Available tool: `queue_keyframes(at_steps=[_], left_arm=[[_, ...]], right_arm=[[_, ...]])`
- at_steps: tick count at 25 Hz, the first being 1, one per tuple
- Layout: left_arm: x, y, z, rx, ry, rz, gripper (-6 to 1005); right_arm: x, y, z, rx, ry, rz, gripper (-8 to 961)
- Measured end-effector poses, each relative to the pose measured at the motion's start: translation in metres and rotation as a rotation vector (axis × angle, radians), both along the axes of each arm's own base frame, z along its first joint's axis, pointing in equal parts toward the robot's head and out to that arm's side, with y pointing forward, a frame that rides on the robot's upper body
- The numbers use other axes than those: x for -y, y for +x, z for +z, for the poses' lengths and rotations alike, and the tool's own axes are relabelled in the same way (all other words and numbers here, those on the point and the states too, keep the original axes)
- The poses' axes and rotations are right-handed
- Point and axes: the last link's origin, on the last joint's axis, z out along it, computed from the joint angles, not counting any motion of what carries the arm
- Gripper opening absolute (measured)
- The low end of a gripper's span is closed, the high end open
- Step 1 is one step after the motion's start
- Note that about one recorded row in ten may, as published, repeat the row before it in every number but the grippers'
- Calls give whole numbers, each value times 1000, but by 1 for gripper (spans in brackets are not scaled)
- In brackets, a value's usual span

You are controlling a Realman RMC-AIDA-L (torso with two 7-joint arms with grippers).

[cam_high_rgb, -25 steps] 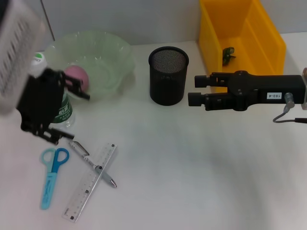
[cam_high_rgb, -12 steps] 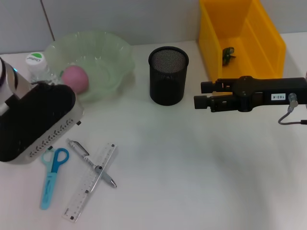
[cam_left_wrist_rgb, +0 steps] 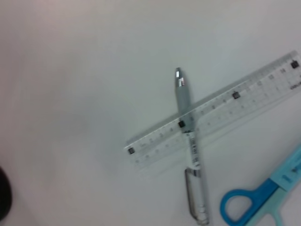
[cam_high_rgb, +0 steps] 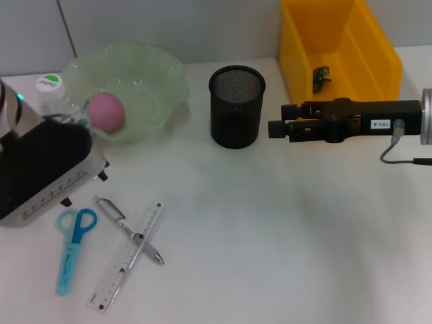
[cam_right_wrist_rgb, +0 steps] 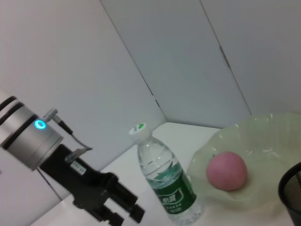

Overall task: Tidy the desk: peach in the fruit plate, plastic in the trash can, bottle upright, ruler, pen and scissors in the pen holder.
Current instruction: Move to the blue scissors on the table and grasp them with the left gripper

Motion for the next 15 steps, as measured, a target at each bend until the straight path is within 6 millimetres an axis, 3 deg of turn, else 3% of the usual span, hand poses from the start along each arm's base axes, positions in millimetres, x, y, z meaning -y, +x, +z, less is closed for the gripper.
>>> queue_keyframes(at_steps=[1, 15], left_arm=[[2, -4, 2, 2, -23, -27, 652], [22, -27, -5, 55, -121, -79, 653]], right_arm=[[-1, 0, -2, 3, -5, -4, 824], [7, 11, -6, 7, -33, -42, 824]])
